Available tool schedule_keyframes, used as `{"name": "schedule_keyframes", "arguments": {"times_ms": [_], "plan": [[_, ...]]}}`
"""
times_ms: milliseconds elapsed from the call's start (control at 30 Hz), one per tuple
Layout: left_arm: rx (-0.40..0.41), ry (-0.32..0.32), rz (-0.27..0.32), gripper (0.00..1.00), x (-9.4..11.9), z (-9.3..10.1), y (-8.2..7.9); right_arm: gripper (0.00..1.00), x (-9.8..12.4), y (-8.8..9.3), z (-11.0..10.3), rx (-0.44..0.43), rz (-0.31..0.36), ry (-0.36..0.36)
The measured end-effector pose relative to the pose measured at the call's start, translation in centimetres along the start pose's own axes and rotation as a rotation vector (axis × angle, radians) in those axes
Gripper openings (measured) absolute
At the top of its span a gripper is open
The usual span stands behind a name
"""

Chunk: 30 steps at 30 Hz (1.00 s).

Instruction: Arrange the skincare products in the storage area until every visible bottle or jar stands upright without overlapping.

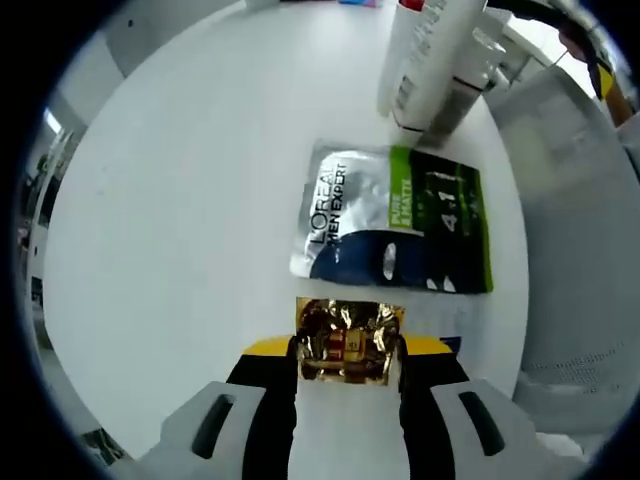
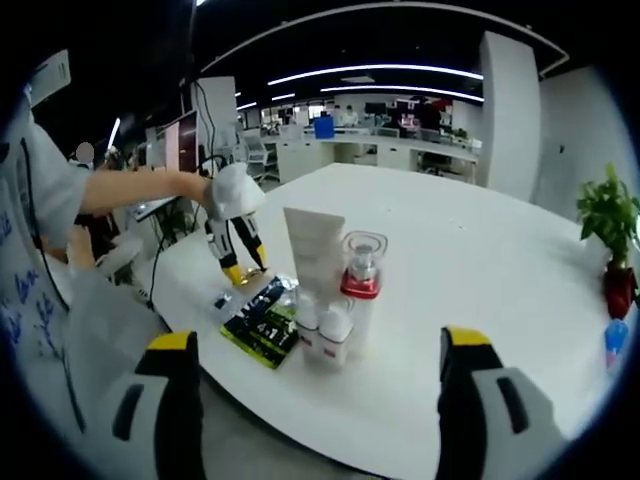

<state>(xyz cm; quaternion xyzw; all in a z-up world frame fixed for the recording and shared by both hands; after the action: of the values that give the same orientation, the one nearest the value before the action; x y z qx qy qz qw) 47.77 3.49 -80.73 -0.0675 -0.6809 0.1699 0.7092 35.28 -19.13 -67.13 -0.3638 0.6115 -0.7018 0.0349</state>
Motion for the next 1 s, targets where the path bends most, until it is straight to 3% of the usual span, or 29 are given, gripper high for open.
{"name": "schedule_keyframes", "arguments": {"times_ms": [333, 767, 1000], "plan": [[-0.01, -0.001, -0.01, 0.36, -0.53, -0.1, -0.17, 1.0, -0.13, 0.04, 0.09, 0.009, -0.01, -0.006], [0.037, -0.029, -0.002, 0.37, -0.72, -0.06, -0.38, 1.0, -0.22, 0.5, 0.34, 0.014, -0.027, -0.004], [0.007, -0.043, 0.005, 0.37, -0.71, 0.16, -0.31, 1.0, -0.43, 0.54, 0.29, 0.02, -0.033, -0.012]]}}
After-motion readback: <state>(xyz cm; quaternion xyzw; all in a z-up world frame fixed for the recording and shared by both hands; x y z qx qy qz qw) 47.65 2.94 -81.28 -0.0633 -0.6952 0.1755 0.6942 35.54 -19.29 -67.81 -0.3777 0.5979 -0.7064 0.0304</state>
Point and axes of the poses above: the point that each gripper's makers call its tool centre point, and the gripper's own axes: x roughly backward along the fingers, z roughly to its right, y roughly out of its underside, the point moved 2 cm from there along x, roughly backward along the fingers, and after that the axes turned 3 degrees about z, right-handed, at the moved point
